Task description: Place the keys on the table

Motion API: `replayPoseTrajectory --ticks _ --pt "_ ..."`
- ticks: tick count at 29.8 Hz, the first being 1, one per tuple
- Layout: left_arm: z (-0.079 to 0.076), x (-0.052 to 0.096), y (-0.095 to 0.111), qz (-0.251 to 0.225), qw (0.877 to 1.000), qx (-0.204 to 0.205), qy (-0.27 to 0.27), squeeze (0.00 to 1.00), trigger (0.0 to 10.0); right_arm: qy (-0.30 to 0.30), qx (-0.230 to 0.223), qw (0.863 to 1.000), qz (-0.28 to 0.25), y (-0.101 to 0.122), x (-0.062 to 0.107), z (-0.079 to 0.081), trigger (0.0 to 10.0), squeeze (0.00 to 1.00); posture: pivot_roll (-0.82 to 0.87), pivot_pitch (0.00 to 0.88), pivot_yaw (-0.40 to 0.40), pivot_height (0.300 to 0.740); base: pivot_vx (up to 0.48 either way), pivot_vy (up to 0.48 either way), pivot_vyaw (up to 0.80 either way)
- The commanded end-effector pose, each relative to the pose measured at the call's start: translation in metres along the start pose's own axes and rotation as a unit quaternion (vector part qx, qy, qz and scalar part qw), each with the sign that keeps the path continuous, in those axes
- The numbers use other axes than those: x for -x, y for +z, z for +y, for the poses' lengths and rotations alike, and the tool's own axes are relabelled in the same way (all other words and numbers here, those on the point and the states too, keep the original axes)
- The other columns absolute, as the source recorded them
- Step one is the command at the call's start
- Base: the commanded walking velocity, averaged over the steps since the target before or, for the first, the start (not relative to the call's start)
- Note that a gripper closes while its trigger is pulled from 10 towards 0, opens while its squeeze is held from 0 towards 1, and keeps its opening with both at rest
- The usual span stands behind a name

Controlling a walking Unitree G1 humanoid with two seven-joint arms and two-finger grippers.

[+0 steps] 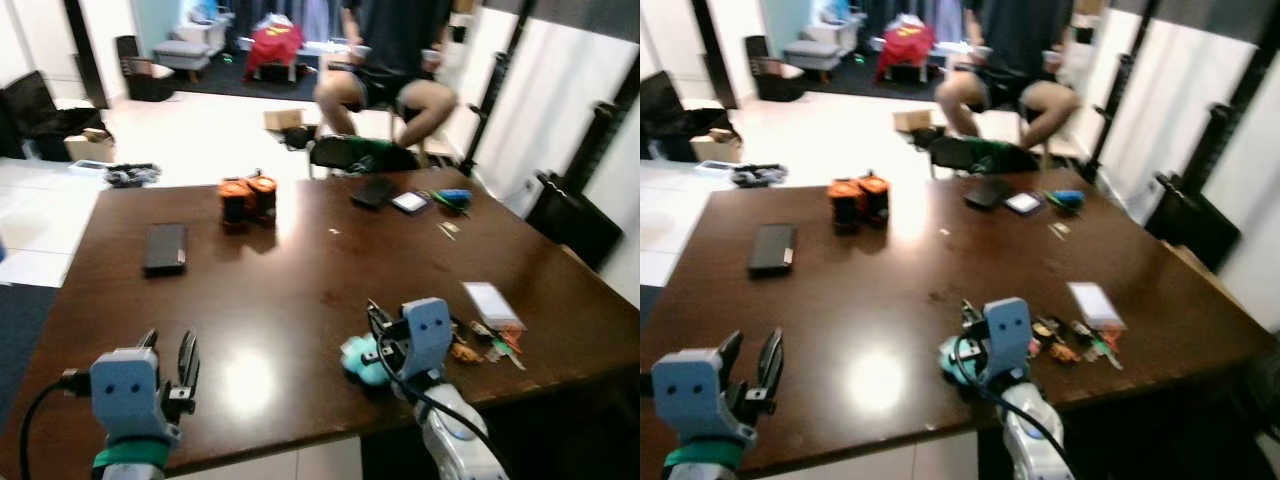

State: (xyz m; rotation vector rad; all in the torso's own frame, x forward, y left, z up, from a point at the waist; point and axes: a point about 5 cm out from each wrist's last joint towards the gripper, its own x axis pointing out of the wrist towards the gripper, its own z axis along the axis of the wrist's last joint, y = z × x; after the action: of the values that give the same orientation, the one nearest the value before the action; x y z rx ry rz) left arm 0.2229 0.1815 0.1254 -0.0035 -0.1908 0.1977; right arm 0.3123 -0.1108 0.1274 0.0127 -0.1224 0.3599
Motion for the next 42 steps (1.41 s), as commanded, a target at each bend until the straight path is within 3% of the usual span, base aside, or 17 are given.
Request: replayPoseTrajectory --ticks 1,18,39,42 --pt "-0.0023 -0.0001 0.0012 -0.001 1.0 0.016 -0.003 0.0 10.0 -0.008 -0.002 1.0 0.009 -0.0042 0.0048 -0.0057 10.0 0.0 -0.14 0.0 0.082 0.74 0.0 0.0 0.0" --pt "-0.0036 -0.0014 0.0023 0.002 1.0 0.015 -0.006 0.0 10.0 -0.01 -0.005 1.0 0.012 -0.0044 0.004 -0.0043 10.0 0.0 -0.14 0.0 0.084 0.74 0.0 0.0 0.0" --pt "-0.0049 -0.0027 0.0044 0.0 1.0 0.013 -0.012 0.0 10.0 -0.013 -0.006 1.0 0.015 -0.0049 0.0037 -0.0044 10.0 0.0 -0.14 0.0 0.087 0.74 0.0 -0.389 0.0" --pt "-0.0036 -0.0047 0.0066 0.003 0.999 0.041 0.002 0.0 10.0 -0.014 -0.006 1.0 0.015 -0.0051 0.0039 -0.0048 10.0 0.0 -0.14 0.0 0.087 0.74 0.0 0.0 0.0"
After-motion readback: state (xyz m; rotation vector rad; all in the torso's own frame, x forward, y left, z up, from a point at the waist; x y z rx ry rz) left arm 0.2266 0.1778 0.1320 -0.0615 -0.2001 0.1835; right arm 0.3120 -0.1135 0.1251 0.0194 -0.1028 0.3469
